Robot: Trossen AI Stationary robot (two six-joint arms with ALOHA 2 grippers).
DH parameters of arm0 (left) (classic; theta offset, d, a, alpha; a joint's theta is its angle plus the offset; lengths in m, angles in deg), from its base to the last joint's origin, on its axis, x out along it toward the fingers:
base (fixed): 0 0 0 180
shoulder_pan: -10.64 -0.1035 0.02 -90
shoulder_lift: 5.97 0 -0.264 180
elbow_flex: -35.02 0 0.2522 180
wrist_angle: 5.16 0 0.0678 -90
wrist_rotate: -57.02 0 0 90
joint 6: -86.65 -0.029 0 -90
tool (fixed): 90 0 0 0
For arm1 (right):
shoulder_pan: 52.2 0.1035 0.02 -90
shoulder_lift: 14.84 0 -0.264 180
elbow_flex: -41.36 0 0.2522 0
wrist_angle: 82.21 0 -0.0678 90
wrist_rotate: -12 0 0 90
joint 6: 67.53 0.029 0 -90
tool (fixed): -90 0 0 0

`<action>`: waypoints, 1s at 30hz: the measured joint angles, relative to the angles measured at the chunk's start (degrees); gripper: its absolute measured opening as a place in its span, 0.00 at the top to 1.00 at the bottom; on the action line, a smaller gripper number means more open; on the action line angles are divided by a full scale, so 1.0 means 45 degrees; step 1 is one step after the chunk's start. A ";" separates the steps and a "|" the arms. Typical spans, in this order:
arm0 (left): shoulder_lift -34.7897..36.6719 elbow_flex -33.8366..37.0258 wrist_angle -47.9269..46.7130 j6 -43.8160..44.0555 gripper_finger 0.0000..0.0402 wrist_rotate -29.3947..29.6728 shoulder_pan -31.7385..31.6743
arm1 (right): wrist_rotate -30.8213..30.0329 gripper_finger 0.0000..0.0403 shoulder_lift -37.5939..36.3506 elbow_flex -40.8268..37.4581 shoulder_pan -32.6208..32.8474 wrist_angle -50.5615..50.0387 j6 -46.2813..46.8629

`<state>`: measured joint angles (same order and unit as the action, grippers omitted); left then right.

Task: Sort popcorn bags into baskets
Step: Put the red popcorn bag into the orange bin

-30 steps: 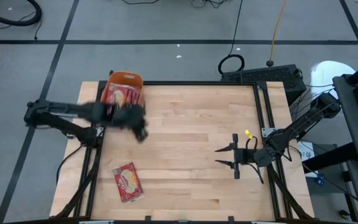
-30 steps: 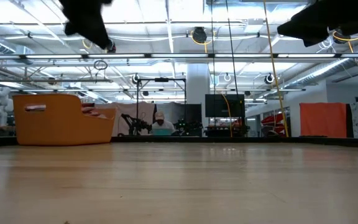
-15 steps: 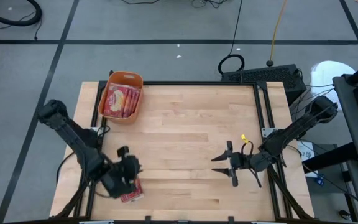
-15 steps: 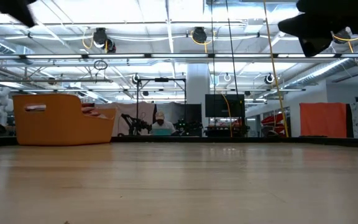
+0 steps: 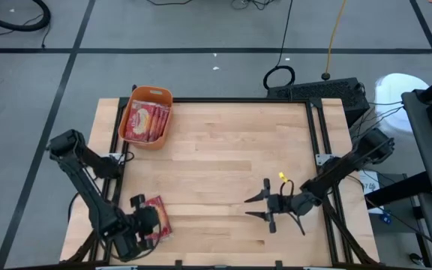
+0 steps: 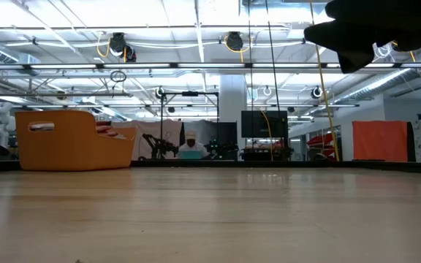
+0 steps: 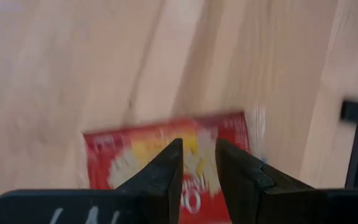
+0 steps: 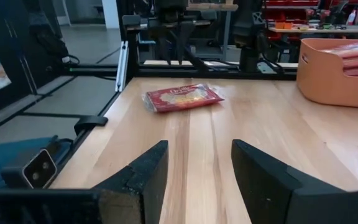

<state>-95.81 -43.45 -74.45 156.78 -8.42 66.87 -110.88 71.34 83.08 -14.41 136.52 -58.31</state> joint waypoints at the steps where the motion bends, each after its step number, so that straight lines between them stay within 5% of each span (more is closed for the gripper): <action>1: -0.0161 0.0000 -0.0016 0.0033 0.74 -0.0322 0.0062 | 0.0001 0.58 0.0202 0.0161 -0.0025 -0.0008 -0.0105; 14: -0.0856 -0.0024 -0.0270 0.0430 0.47 -0.2279 0.1001 | 0.0945 0.55 0.2296 0.1972 -0.1050 0.0002 -0.0606; 30: -0.2912 -0.0029 -0.0640 -0.2686 0.57 -0.2851 0.1453 | 0.1715 0.55 0.4887 0.4175 -0.1313 -0.0005 -0.0698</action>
<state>-108.91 -43.58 -77.33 144.70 -21.25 73.41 -103.17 93.33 101.87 -20.32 136.50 -61.45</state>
